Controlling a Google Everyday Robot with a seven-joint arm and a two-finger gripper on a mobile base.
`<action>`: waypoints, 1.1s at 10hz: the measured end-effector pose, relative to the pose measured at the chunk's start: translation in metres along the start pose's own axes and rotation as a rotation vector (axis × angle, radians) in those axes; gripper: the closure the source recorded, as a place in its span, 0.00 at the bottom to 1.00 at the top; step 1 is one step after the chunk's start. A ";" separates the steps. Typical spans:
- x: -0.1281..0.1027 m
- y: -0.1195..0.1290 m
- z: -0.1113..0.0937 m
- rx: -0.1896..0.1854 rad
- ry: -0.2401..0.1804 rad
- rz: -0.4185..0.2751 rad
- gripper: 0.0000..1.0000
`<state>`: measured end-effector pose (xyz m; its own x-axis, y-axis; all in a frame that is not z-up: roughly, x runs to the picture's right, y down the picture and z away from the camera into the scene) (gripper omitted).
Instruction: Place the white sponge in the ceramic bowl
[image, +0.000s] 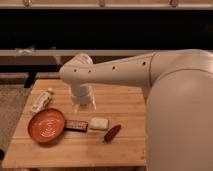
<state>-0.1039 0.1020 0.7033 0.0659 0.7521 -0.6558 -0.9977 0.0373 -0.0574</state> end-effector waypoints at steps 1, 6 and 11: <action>0.000 0.000 0.000 0.000 0.000 0.000 0.35; 0.000 0.000 0.000 0.000 0.000 -0.001 0.35; 0.005 -0.011 0.009 0.002 -0.076 -0.321 0.35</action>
<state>-0.0933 0.1114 0.7076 0.3757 0.7485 -0.5464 -0.9261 0.2817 -0.2509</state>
